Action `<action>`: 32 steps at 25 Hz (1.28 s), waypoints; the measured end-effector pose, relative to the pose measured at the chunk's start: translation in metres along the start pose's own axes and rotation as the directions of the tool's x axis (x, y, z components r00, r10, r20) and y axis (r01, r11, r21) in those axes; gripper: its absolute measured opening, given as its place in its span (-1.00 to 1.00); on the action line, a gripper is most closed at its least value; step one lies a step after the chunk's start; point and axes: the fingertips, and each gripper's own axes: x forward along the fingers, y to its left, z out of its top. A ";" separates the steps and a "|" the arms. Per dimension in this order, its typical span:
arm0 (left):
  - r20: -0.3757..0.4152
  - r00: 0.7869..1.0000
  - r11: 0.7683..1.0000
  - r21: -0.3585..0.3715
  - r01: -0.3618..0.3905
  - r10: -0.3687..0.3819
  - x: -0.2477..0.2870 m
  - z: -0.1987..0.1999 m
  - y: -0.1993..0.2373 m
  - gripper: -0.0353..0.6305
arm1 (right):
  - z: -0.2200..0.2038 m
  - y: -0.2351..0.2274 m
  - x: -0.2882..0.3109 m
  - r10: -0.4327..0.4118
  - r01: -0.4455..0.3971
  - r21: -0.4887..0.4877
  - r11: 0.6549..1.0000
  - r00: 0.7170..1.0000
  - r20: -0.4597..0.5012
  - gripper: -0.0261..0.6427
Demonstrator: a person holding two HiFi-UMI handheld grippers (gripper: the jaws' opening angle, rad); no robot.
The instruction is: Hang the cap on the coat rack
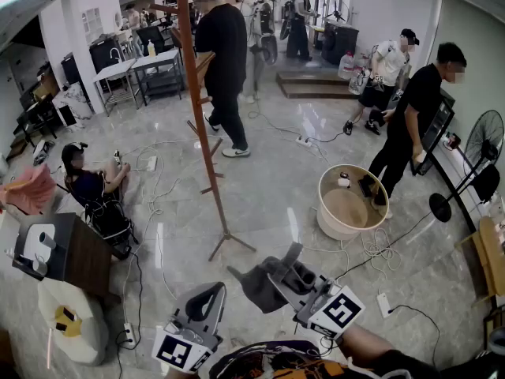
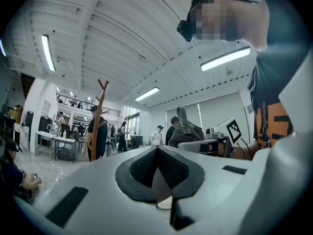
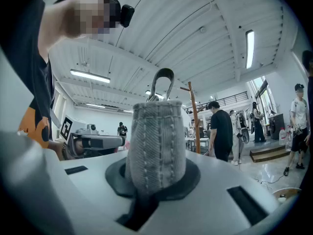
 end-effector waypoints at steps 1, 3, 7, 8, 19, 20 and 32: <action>0.000 1.000 1.000 0.001 -0.001 0.001 0.000 0.001 -0.001 -0.83 | 0.001 0.001 0.000 0.002 -0.002 -0.002 1.000 1.000 -0.001 -0.76; 0.000 1.000 1.000 0.002 -0.001 0.001 -0.001 0.002 -0.003 -0.83 | 0.002 0.002 -0.002 0.005 -0.005 -0.004 1.000 1.000 -0.005 -0.77; 0.009 1.000 1.000 -0.009 0.009 -0.009 0.003 0.004 -0.010 -0.83 | 0.004 0.002 -0.010 -0.007 0.007 0.002 1.000 1.000 -0.017 -0.76; 0.010 1.000 1.000 -0.005 0.012 -0.011 0.003 0.004 -0.011 -0.83 | 0.003 0.001 -0.011 -0.010 0.010 0.002 1.000 1.000 -0.017 -0.77; -0.012 1.000 1.000 -0.001 -0.027 0.027 0.005 0.004 -0.018 -0.83 | 0.008 -0.002 -0.020 0.027 -0.027 0.071 0.997 1.000 0.008 -0.76; -0.013 0.999 0.999 0.001 -0.036 0.036 0.004 0.005 -0.020 -0.83 | 0.008 -0.001 -0.022 0.037 -0.038 0.077 0.996 0.999 0.010 -0.76; -0.015 0.988 0.988 0.016 -0.153 0.153 0.019 0.001 -0.060 -0.83 | 0.002 -0.025 -0.053 0.103 -0.101 0.070 0.992 0.994 -0.032 -0.76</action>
